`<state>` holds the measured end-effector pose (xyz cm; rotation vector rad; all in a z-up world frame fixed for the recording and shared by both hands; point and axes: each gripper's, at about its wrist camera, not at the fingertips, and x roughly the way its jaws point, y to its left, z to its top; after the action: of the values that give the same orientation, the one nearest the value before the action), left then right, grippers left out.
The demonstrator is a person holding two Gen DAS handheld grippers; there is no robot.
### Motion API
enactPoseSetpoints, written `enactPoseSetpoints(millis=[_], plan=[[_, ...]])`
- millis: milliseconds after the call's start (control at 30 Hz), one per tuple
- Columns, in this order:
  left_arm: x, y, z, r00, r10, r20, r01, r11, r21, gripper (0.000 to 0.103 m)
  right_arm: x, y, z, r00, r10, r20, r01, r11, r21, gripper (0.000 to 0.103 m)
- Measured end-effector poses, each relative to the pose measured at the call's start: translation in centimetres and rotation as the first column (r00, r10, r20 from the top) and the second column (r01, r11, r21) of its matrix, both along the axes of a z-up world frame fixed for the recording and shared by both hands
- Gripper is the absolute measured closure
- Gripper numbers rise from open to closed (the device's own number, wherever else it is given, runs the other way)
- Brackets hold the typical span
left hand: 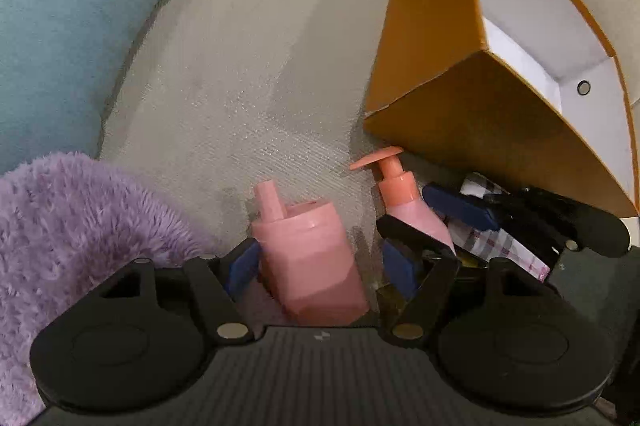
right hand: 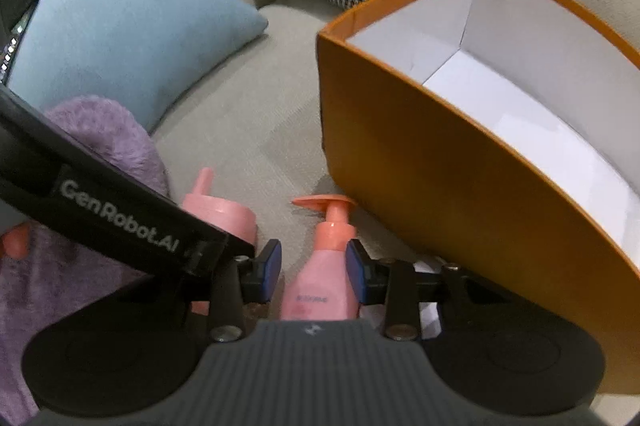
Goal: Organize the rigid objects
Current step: 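Grasp the pink spouted cup with the left gripper while the right grasps the pink pump bottle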
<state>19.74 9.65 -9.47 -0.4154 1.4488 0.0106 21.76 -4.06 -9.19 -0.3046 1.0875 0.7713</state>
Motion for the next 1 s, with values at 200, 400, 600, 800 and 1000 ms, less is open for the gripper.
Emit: enactPoseSetpoints(millis=[200,400,600,800,1000], plan=[[1.4,-0.6,-1.4,1.000,-0.016,-0.026,0.016,1.000,0.016,0.021,1.0,0.0,-1.5,0.998,-0.013,-0.057,0.013,1.000,0.000,0.064],[1.0,-0.6,-1.1,0.999,-0.045,0.025,0.045,0.999,0.001,0.038,0.3,-1.2,-0.3,0.997,-0.054,-0.048,0.056,0.998,0.041,0.066],[-1.1,-0.3,1.4,0.974,-0.099,0.204,0.100,0.995,0.007,0.038,-0.9,-2.9,1.9,0.992,-0.126,-0.028,0.128,0.987,0.096,0.069],[-2.8,-0.3,3.7,0.925,-0.163,0.343,0.154,0.987,0.051,0.039,-2.9,-5.2,3.8,0.974,-0.228,0.005,0.224,0.961,0.165,0.074],[-4.6,-1.1,6.0,0.876,-0.184,0.446,0.158,0.983,0.094,0.039,-4.7,-5.3,5.4,0.954,-0.284,0.097,0.259,0.943,0.209,0.076]])
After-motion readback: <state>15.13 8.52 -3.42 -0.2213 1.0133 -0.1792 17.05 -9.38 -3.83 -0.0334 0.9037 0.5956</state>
